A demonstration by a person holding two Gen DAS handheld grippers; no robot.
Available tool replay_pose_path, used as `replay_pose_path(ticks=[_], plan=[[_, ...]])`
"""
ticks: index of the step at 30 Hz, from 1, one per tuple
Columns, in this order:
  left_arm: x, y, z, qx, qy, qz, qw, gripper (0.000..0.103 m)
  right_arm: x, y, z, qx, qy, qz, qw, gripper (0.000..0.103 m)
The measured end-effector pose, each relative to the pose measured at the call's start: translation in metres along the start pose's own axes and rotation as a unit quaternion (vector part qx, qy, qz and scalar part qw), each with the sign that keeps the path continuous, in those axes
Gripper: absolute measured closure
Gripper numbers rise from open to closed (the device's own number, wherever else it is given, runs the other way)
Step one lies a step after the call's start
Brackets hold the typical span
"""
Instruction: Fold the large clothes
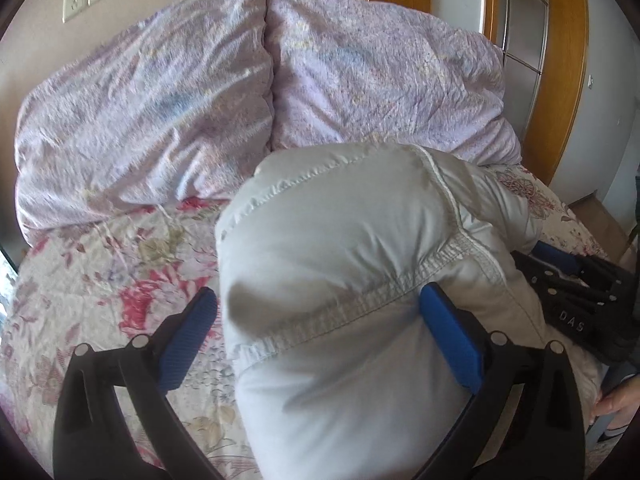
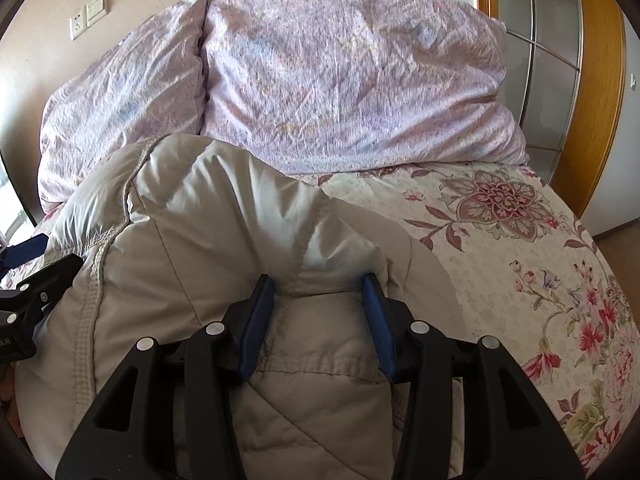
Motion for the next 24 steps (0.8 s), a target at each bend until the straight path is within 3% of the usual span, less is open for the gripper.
replay_pose_path(ticks=[4,24], plan=[[0.011,0.001,-0.001,-0.012,0.012,-0.018,0.9997,0.002,0.006,0.0,-0.002,-0.001,0.008,-0.001,1.0,0.056],[0.023,-0.009,-0.003,0.021,-0.005,0.014,0.9997,0.002,0.018,-0.001,-0.011,-0.001,0.0,-0.007,1.0,0.056]])
Point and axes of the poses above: each gripper's, at about its wrist camera, not at the fingertips, and x roughly the way its jaws point, y to its left, z to its top, the point moved 6 cm from there along x, roughly the way its jaws point, and after that the axes turned 6 degrees about x, right-handed, at the moved point
